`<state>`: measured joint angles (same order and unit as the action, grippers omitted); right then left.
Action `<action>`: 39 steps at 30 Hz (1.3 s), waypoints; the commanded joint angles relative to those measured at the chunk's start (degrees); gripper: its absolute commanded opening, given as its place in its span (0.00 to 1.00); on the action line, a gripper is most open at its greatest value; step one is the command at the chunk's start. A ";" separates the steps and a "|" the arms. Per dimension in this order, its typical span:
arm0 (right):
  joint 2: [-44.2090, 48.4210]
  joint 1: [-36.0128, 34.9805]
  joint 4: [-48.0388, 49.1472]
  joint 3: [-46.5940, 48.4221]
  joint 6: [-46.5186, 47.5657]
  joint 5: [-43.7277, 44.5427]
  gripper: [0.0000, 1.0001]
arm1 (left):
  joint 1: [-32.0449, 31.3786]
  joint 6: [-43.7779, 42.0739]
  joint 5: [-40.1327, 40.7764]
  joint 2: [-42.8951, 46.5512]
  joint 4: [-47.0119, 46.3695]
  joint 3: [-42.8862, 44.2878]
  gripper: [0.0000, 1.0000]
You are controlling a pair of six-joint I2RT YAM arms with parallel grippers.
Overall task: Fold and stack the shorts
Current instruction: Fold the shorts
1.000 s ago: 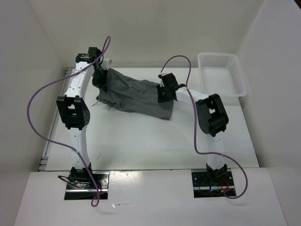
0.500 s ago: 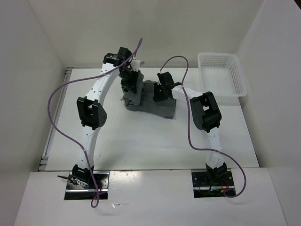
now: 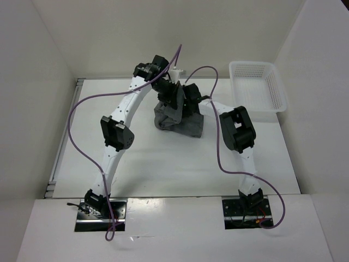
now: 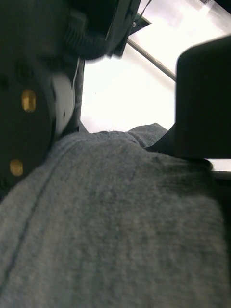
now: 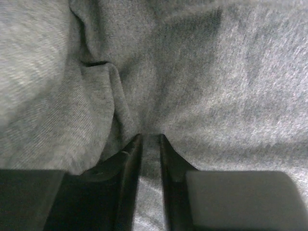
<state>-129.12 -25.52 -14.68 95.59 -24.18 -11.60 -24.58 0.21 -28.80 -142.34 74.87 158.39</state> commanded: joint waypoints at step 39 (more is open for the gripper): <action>15.64 15.14 -7.47 -8.22 9.41 34.61 0.31 | -9.00 -0.21 0.06 -6.29 -8.87 11.59 1.00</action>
<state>-120.16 -13.34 -21.41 86.74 -16.62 12.05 -34.06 0.16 -26.76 -151.61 67.72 166.50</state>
